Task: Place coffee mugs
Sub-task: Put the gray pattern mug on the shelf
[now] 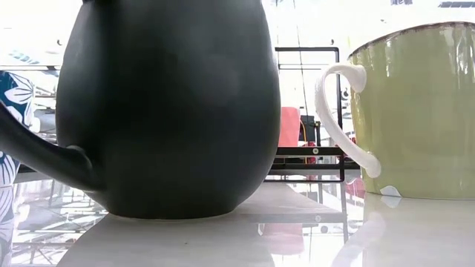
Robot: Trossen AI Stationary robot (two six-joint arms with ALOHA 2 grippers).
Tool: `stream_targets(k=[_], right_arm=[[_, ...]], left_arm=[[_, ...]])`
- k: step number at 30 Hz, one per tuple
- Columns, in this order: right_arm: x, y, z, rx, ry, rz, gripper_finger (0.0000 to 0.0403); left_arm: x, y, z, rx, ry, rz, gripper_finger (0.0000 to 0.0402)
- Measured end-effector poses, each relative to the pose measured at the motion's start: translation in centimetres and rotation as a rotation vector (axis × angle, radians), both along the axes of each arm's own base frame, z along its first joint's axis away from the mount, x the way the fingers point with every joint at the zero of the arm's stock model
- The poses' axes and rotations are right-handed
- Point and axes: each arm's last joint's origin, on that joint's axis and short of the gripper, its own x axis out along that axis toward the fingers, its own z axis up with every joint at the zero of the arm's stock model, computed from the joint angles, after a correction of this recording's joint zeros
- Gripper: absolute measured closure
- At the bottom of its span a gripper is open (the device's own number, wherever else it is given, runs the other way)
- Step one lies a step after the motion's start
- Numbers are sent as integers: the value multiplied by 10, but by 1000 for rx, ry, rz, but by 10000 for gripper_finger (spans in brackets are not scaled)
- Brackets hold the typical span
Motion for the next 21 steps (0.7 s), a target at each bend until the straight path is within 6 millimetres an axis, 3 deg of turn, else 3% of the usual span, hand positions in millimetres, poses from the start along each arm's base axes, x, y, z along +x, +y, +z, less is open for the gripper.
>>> stream_targets(k=[8, 21], right_arm=[[-3, 11, -41, 9, -20, 69, 232], [-4, 11, -114, 63, -132, 110, 232]], left_arm=[[-11, -15, 11, -76, -37, 99, 330], [-28, -60, 26, -160, -80, 140, 330]])
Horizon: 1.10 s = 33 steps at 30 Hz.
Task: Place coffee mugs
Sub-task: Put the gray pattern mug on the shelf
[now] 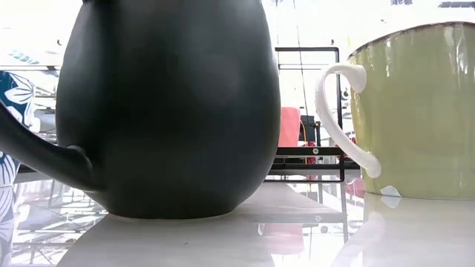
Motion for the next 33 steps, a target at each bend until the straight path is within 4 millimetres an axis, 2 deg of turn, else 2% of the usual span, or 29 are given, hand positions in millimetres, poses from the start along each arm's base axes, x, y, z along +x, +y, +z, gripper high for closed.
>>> stream_targets(k=[2, 7, 10, 14, 16, 20, 25, 33], right_arm=[[-3, -3, -8, -18, 14, 6, 232], [-7, -7, -12, -68, 33, 64, 246], [-9, -9, -13, -94, 52, 78, 285], [-9, -10, -13, -94, 59, 109, 368], [-9, -11, -10, -94, 61, 127, 389], [-6, -12, 3, -136, 48, 131, 392], [-5, -19, 31, -237, 77, 180, 395], [5, -49, 63, -348, 103, 315, 396]], left_arm=[[-2, -7, -2, -4, 33, -18, 330], [-6, -18, -4, -6, 68, -69, 330], [-6, -20, -4, -24, 72, -77, 330], [-9, -20, -5, -50, 96, -45, 330], [-10, -23, -5, -67, 107, -38, 330], [-11, -30, -5, -70, 107, -50, 330], [-11, -32, -5, -54, 101, -58, 330], [-11, -32, -5, -38, 106, -87, 330]])
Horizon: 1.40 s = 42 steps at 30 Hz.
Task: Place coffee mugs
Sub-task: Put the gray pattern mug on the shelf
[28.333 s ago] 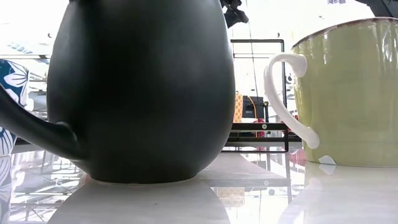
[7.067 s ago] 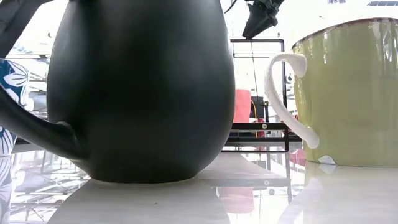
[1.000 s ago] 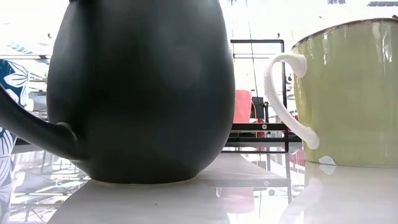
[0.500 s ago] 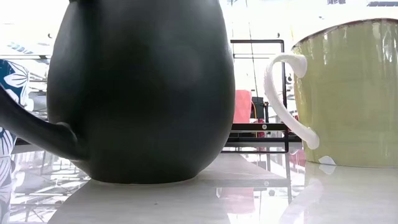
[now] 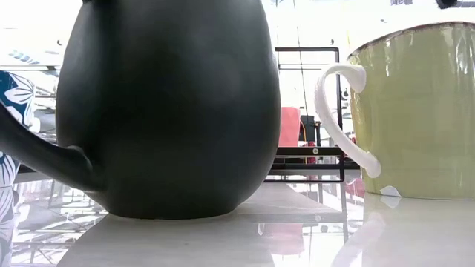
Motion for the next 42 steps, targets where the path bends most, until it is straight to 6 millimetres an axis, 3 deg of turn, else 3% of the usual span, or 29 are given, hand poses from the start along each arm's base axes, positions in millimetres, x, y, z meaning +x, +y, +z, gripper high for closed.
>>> stream_targets(k=[9, 15, 20, 27, 34, 42], right_arm=[[8, -53, 20, -30, -11, 38, 396], [13, -93, 26, -21, -11, -211, 396], [34, -120, 26, 7, -140, -328, 396], [67, -157, 20, 2, -298, -351, 396], [87, -184, 24, -52, -336, -353, 396], [120, -196, 7, -69, -439, -345, 396]], left_arm=[[0, 3, 0, 94, -6, -36, 330], [1, 6, 1, 111, -7, -44, 330], [2, 12, 1, 162, -9, -35, 330], [3, 19, 1, 171, -8, -22, 330], [3, 19, 1, 137, -8, -21, 330], [3, 18, 1, 128, -7, -10, 330]])
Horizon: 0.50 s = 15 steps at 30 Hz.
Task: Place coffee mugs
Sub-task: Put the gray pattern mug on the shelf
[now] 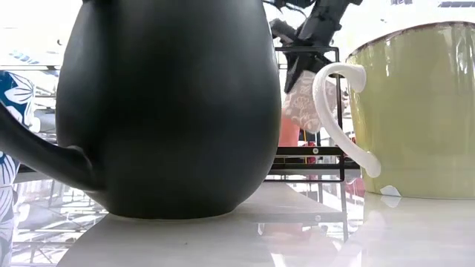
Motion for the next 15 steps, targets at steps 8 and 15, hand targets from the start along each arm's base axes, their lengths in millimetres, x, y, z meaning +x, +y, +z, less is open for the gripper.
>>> stream_targets(k=[8, 15], right_arm=[[12, -4, -16, 4, 23, -12, 388], [27, -10, -29, -13, -2, -1, 389]], left_arm=[[-1, -4, 0, 6, 13, -33, 330], [-2, -5, 0, 8, 18, -42, 330]])
